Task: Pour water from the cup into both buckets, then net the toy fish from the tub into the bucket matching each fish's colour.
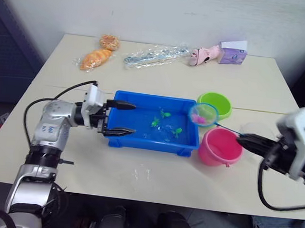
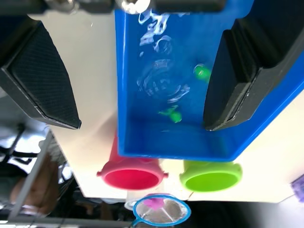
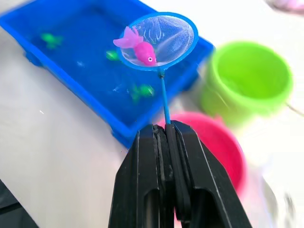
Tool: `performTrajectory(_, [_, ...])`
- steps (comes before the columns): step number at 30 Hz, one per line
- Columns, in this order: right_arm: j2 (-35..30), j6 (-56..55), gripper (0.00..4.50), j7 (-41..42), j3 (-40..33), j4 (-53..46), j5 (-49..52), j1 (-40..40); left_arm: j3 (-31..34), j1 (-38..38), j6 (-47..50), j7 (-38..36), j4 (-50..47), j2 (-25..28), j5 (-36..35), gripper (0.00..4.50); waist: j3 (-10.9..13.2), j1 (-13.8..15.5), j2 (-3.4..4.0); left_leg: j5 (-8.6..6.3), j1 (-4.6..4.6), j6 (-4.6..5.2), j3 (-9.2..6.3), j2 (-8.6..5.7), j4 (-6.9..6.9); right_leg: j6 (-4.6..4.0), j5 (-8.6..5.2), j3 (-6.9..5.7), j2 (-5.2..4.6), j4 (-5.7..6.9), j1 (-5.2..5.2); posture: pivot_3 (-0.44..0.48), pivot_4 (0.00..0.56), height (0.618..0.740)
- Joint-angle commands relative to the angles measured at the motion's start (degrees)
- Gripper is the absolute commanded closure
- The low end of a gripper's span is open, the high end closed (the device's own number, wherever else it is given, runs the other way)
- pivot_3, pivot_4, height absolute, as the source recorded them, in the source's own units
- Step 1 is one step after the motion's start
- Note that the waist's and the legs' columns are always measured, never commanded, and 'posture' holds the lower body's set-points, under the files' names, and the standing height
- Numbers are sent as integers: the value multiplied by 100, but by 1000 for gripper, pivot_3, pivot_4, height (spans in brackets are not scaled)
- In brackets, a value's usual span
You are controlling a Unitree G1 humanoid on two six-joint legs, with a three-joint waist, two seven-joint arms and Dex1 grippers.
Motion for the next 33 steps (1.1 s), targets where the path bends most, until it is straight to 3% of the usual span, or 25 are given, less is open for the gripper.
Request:
performTrajectory(1, [203,-732,4500,65,-880,-572,-323,1110,-101,-259,-75,-200,167,-139,8,72,0,47,0,0,1,0,1,0,1,0,0,0,1,-4,3,0,150,740])
performTrajectory(5, [775,-2219,4500,-200,-1005,-562,-928,2065,-197,-435,-172,-344,430,-292,63,72,0,76,0,1,6,-1,8,0,4,4,1,7,5,-3,6,0,150,740])
performTrajectory(12, [1396,-5413,4500,-618,-136,-11,-2495,3150,-253,-530,-178,-397,504,-507,93,72,0,66,0,5,11,-8,11,2,4,7,1,13,10,2,4,0,150,740])
performTrajectory(16, [1238,-7900,4500,-763,384,823,-3993,3854,-289,-476,-61,-404,410,-553,72,72,0,78,0,6,11,-9,13,0,3,8,0,13,10,1,3,0,150,740])
performTrajectory(21, [1167,-10375,4500,-1799,399,1854,-5441,3974,-280,-391,-9,-312,322,-642,46,72,0,68,0,8,14,-12,19,-1,7,9,0,18,11,0,5,0,150,740])
performTrajectory(29, [1301,-12195,4500,-3407,120,2644,-6959,3917,-251,-229,3,-125,169,-793,46,72,0,69,0,15,17,-25,15,2,5,9,-1,18,14,1,5,0,150,740])
performTrajectory(33, [1240,-12586,4500,-3905,89,3013,-7473,3955,-221,-232,-57,-48,222,-827,58,72,0,73,0,16,17,-26,14,2,5,8,-1,18,14,1,6,0,150,740])
